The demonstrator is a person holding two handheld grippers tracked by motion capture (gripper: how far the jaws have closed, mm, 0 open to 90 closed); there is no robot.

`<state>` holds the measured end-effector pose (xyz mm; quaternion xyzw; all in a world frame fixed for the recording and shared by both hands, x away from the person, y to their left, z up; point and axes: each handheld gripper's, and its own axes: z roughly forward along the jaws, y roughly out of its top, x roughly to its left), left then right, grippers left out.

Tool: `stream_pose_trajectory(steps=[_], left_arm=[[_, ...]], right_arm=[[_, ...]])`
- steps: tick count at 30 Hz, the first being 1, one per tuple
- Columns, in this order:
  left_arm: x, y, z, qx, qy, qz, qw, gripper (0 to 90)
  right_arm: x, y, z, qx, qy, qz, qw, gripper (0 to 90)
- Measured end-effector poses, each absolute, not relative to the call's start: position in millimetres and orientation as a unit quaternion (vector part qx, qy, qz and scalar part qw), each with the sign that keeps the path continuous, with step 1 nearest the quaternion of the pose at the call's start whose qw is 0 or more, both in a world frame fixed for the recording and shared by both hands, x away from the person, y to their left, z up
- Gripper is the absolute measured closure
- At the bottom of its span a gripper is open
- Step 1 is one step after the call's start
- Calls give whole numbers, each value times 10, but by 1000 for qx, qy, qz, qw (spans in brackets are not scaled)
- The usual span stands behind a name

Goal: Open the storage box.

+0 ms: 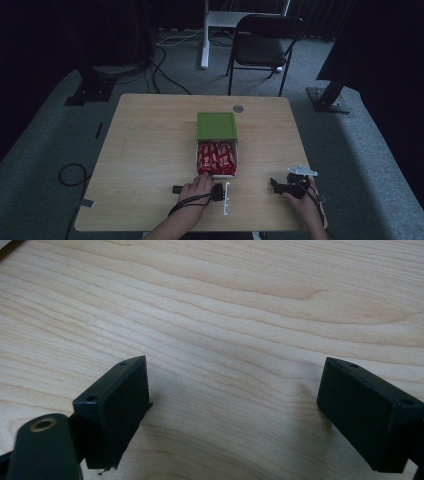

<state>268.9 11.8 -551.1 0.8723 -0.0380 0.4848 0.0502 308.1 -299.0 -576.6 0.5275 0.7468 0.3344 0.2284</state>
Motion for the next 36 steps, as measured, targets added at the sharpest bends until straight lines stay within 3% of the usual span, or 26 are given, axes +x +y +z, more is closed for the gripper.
stream_pose_trajectory(steps=[36], left_arm=[[2372,148,-5510,882,-30,464,78,714]], right_arm=[[3080,-2990,-5766,527,747,334,229,126]])
